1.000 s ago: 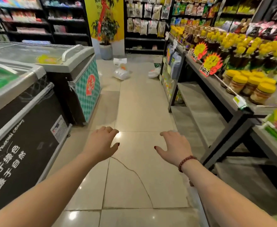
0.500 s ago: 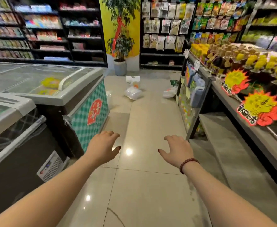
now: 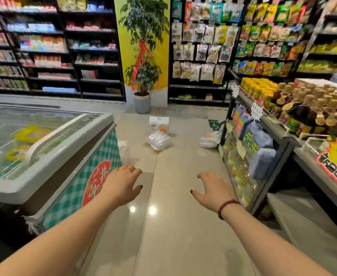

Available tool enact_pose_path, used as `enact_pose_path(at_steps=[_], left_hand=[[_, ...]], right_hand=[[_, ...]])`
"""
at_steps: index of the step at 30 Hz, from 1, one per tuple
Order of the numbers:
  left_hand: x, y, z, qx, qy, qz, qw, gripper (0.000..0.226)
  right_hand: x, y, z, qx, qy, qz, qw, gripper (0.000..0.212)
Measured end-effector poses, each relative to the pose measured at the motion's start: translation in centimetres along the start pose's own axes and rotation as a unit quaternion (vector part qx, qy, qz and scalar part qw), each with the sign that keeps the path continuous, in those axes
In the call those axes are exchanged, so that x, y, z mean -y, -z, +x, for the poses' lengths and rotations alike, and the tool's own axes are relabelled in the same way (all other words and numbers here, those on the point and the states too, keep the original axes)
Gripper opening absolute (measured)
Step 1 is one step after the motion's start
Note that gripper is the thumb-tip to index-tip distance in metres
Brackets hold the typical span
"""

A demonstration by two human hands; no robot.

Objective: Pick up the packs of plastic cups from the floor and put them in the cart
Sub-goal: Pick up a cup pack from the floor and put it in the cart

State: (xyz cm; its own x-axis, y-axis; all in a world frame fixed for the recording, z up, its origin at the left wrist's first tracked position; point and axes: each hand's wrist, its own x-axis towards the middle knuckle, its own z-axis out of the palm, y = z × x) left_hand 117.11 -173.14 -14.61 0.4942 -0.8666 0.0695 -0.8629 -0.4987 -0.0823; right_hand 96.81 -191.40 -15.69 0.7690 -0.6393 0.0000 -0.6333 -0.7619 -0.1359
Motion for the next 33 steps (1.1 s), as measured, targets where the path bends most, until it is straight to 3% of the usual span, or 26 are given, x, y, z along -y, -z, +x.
enact_pose_path(at_steps=[13, 19, 33], left_hand=[[8.0, -4.3, 30.0, 0.003, 0.033, 0.0, 0.999, 0.048], [10.2, -6.4, 43.4, 0.06, 0.082, -0.014, 0.995, 0.05], [19.7, -12.8, 72.4, 0.07, 0.073, -0.045, 0.994, 0.052]], right_hand=[[-3.7, -0.3, 33.3, 0.006, 0.034, -0.017, 0.999, 0.053], [-6.5, -0.3, 48.3, 0.034, 0.052, -0.003, 0.998, 0.053], [-7.3, -4.7, 78.3, 0.088, 0.056, -0.005, 0.995, 0.052]])
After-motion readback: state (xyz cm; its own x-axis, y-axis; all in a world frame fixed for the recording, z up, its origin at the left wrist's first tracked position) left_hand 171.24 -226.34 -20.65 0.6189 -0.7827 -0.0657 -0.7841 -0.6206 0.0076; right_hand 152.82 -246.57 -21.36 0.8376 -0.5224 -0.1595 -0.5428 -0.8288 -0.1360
